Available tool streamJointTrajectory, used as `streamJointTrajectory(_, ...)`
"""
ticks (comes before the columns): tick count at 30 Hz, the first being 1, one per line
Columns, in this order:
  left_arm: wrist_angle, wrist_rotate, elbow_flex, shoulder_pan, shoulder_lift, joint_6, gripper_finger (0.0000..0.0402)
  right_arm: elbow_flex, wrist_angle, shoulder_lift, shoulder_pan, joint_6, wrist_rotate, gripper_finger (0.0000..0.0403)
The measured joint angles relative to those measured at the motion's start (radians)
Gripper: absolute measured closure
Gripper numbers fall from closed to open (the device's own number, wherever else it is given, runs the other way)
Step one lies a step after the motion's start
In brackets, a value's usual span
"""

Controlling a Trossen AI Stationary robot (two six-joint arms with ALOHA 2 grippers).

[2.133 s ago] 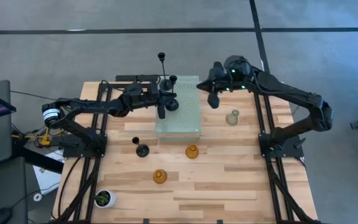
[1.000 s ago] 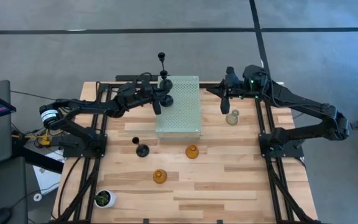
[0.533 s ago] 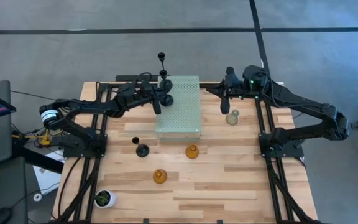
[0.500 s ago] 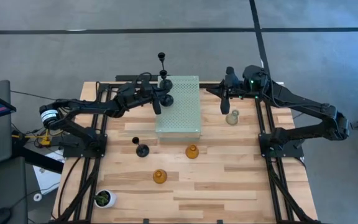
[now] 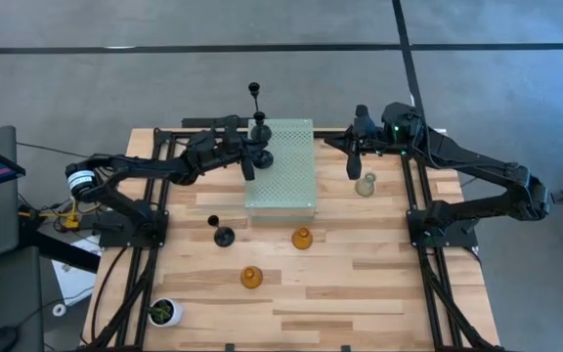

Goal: Pick & Place candle stick holders
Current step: Put the top black candle holder on the shelf aligned with the other black candle holder

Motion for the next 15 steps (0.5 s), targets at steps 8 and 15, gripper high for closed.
streamJointTrajectory(8,0.047,0.003,0.003,0.000,0.042,-0.006,0.0376,0.000,0.000,0.000,0.000,0.000,0.000,0.0403)
streamJointTrajectory(15,0.031,0.003,0.000,0.000,0.034,-0.008,0.0330,0.000,-0.003,0.000,-0.001,0.000,0.000,0.0403)
